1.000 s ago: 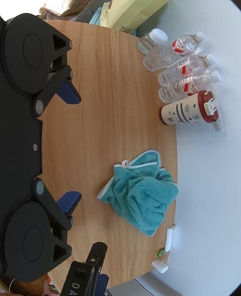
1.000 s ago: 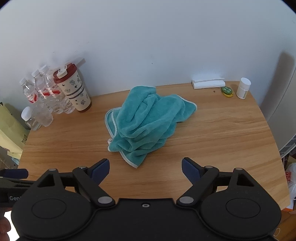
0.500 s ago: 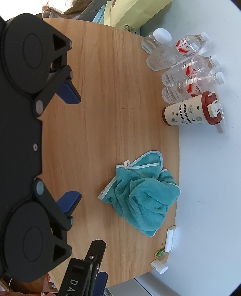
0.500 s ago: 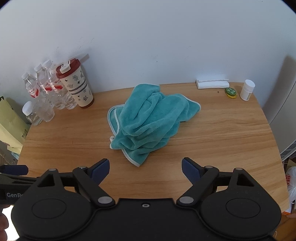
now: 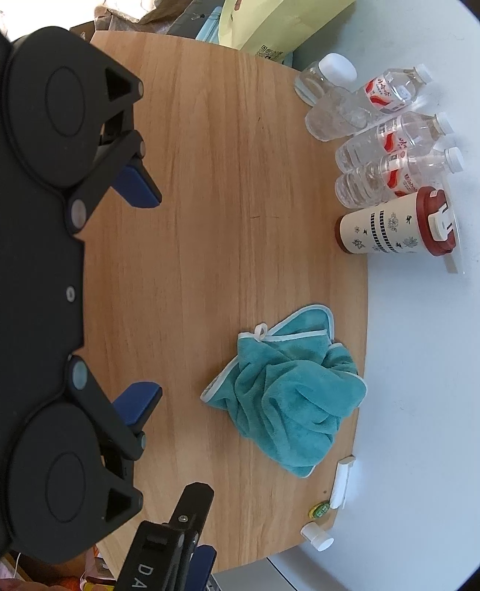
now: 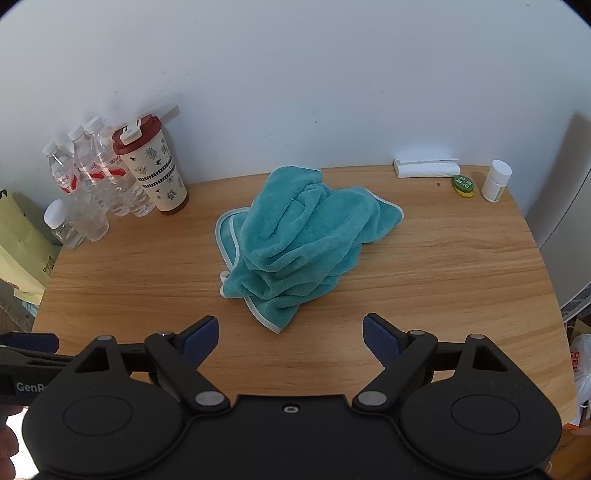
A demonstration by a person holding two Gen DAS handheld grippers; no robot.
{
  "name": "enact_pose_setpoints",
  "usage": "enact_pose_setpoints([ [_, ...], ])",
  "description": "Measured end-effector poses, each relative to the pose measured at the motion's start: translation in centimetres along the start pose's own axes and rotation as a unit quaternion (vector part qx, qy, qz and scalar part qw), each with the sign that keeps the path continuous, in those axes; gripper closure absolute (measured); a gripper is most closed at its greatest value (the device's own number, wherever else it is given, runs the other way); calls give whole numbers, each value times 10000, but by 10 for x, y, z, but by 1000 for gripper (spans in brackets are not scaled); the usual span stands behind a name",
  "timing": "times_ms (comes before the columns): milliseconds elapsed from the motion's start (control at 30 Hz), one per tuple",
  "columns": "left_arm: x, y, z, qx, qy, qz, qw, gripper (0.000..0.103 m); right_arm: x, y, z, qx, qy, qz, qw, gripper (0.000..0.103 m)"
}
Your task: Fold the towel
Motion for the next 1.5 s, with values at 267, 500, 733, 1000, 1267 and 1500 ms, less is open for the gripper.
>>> enact_pose_setpoints([
  [267, 3, -2, -2, -18, -42, 64, 10000, 0, 3, 0, -2, 1, -67, -14, 10000, 14],
  [500, 4, -1, -4, 15, -33, 86, 10000, 0, 7, 0, -3, 0, -150, 17, 9999, 14],
  [733, 12, -10, -7, -126, -258, 173, 9994, 0, 9, -4, -2, -16, -154, 53, 9999, 14],
  [1000, 13, -21, -11, -153, -269, 220, 9993, 0, 9, -14, -4, -86, -127, 128, 9998, 14],
  [1267, 16, -37, -15, -169, -261, 278, 9991, 0, 10, -25, -9, -116, -104, 136, 9998, 14],
  [1500, 21, -58, -20, -266, -266, 397, 9985, 0, 13, -39, -12, -77, -148, 145, 9998, 14],
])
Point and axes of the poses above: each gripper's, at about its wrist camera, not at the fingertips, and x roughly the way its jaws point, y to its right, z to its underside, the point moved 2 cm from there along x, roughly the way its jaws point, and after that the axes turned 10 degrees about -x, right-handed, at the moved point
